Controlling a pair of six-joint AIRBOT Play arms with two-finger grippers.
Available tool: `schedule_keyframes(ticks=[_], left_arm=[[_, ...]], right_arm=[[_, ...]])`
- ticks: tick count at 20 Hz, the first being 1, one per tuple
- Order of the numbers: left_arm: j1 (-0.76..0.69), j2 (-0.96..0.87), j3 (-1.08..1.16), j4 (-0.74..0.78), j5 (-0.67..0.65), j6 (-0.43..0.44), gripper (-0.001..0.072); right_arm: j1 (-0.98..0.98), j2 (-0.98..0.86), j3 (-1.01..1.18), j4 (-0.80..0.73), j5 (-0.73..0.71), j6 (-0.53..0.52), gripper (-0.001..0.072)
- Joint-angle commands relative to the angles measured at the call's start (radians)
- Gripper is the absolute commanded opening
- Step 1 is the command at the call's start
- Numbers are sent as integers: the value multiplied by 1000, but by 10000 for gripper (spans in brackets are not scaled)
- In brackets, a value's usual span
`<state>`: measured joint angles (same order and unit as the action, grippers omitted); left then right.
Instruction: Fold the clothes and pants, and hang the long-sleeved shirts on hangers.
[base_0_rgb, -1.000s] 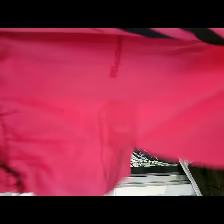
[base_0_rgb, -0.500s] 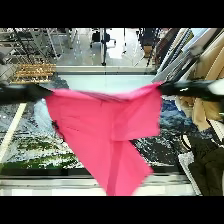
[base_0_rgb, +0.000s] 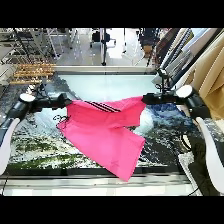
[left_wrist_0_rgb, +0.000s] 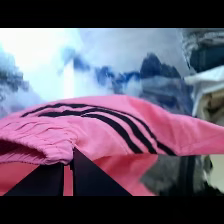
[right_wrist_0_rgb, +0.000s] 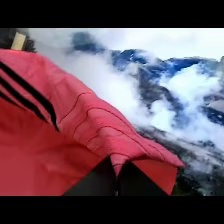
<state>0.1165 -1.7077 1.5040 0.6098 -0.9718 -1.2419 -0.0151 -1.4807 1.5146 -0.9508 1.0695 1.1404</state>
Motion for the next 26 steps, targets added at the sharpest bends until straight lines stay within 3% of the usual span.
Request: schedule_keyframes(ticks=[1, 3, 5, 9, 13, 14, 15, 16, 17, 19, 23, 26], left_arm=[[113, -7, 51, -5, -430, 27, 10], [171, -7, 50, 11, -612, 81, 10], [184, -8, 50, 150, -669, 83, 11], [146, -13, -8, 434, -683, 84, 11], [114, -32, -69, 490, -675, 114, 29], [111, -35, -70, 490, -669, 114, 137], [111, -35, -69, 489, -667, 113, 334], [111, -34, -69, 489, -668, 113, 421], [115, -29, -69, 490, -671, 112, 419], [123, -10, -66, 490, -670, 77, 418], [125, 42, -25, 444, -660, 18, 398], [98, 89, -25, 311, -612, 85, 277]], right_arm=[[7, 164, 5, 2, 330, 0, 7], [32, 278, -51, 3, 474, 51, 7], [89, 381, -196, 4, 540, 98, 7], [283, 505, -628, 54, 525, 162, 7], [444, 518, -918, 68, 407, 183, 33], [449, 518, -946, 63, 361, 183, 243], [434, 520, -949, 42, 347, 185, 410], [393, 526, -949, 17, 339, 200, 426], [336, 536, -950, -7, 329, 214, 429], [177, 563, -961, -22, 297, 240, 508], [-97, 572, -1069, 2, 164, 277, 518], [-109, 568, -1164, 83, 83, 206, 518]])
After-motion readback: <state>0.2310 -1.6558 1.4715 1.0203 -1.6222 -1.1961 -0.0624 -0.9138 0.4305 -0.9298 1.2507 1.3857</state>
